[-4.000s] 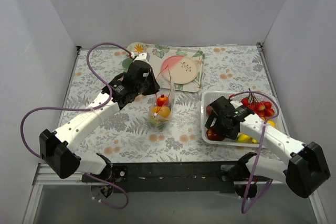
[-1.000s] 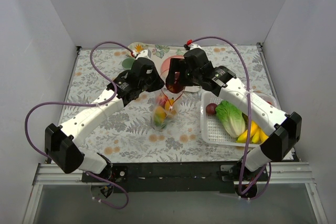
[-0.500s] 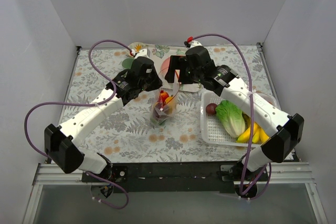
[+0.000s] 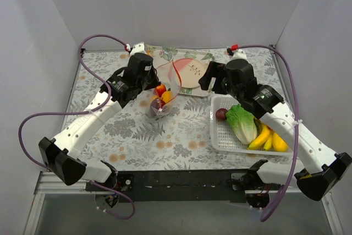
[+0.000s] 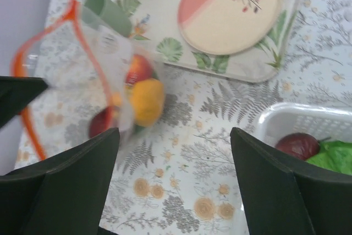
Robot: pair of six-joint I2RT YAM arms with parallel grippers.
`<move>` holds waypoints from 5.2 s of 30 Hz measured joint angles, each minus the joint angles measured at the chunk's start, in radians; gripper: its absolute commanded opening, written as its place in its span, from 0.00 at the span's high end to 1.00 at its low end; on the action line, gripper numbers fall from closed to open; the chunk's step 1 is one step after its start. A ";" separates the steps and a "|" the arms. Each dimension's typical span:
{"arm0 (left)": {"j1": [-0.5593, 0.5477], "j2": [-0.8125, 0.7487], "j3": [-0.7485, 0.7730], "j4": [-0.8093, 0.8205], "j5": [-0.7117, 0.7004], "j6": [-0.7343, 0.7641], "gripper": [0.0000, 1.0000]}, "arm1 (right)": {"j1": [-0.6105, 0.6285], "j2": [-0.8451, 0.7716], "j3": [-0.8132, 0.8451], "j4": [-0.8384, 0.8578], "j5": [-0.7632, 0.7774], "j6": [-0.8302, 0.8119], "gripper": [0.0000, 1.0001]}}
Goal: Place the food in the zip-top bag and seal the zipper
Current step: Place the fake fruit in the zipper food storage bag, then pick up the fake fruit from the bin.
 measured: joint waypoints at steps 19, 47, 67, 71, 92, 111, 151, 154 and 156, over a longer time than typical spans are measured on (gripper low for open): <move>0.001 -0.021 -0.080 0.020 0.037 0.006 1.00 | -0.217 -0.048 -0.494 0.084 -0.023 0.066 0.39; 0.001 -0.020 -0.088 0.043 0.057 0.007 1.00 | -0.313 0.150 -0.615 0.283 -0.079 0.024 0.24; 0.001 -0.016 -0.093 0.051 0.073 0.003 1.00 | -0.318 0.146 -0.612 0.305 -0.091 0.006 0.73; 0.001 -0.013 -0.093 0.052 0.075 0.002 1.00 | -0.318 0.085 -0.593 0.268 -0.098 -0.006 0.72; 0.001 -0.010 -0.112 0.080 0.096 -0.008 1.00 | -0.318 -0.044 -0.575 0.255 -0.194 -0.066 0.24; 0.001 -0.009 -0.112 0.080 0.100 -0.009 1.00 | -0.311 -0.035 -0.534 0.217 -0.216 -0.038 0.19; 0.001 -0.005 -0.112 0.081 0.119 -0.016 1.00 | -0.252 -0.191 -0.732 0.294 -0.172 0.347 0.02; 0.001 -0.005 -0.112 0.081 0.119 -0.016 1.00 | -0.253 -0.176 -0.734 0.333 -0.158 0.395 0.04; 0.001 -0.005 -0.112 0.081 0.119 -0.016 1.00 | -0.253 -0.174 -0.747 0.369 -0.140 0.431 0.05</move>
